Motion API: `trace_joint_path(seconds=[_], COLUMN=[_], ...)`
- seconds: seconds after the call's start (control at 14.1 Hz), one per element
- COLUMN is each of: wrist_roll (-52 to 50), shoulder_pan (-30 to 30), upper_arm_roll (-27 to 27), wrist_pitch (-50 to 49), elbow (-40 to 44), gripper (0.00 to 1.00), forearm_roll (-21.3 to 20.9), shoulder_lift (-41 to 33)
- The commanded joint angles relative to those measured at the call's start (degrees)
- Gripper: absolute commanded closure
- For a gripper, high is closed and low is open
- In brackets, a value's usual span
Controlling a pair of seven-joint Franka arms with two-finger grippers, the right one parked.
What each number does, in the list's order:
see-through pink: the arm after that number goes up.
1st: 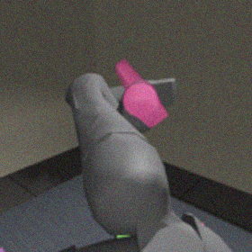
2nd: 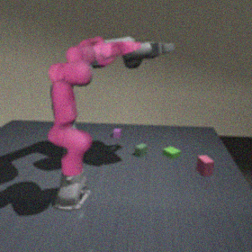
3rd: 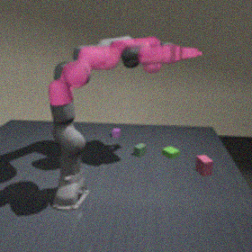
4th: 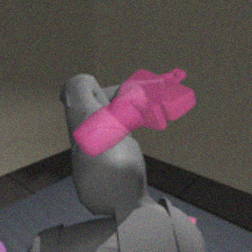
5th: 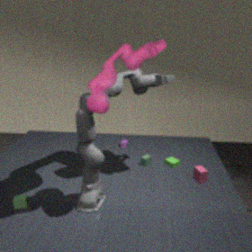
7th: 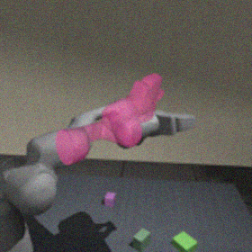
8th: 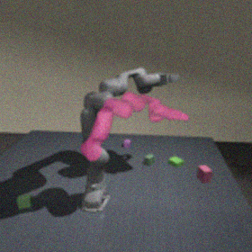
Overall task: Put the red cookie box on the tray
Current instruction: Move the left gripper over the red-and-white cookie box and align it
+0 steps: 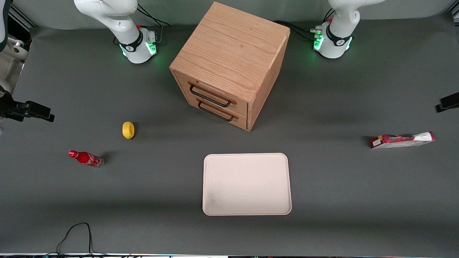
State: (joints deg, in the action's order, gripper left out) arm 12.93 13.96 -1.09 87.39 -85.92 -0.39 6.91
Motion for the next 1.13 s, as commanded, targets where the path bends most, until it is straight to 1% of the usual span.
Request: trace_joint_path(seconds=[0.0,0.14,0.21,0.49,0.57,0.85,0.99,1.06], wrist_roll=[3.06,1.41,-2.26,-26.23,-33.69,-64.37,-76.95,-81.18], shoulder_pan=[3.96,4.41,4.41,4.41,4.41,4.41,4.58,4.76], upper_arm_roll=[0.57,0.3,0.22,0.21,0.13,0.21,0.13,0.13], wrist_pitch=[0.15,-0.11,-0.55,0.15,0.41,0.94,3.83,5.67], elbow=[-1.53,-2.5,-2.76,-8.64,-9.7,-10.06,-10.85,-11.72], gripper=[0.0,0.0,0.0,0.0,0.0,0.0,0.0,0.0], forearm_roll=[-1.01,-1.72,-1.72,-1.72,-1.81,-1.81,-1.81,-1.81], shoulder_lift=[-0.84,-1.54,-1.72,-5.32,-5.94,-5.94,-5.85,-5.94])
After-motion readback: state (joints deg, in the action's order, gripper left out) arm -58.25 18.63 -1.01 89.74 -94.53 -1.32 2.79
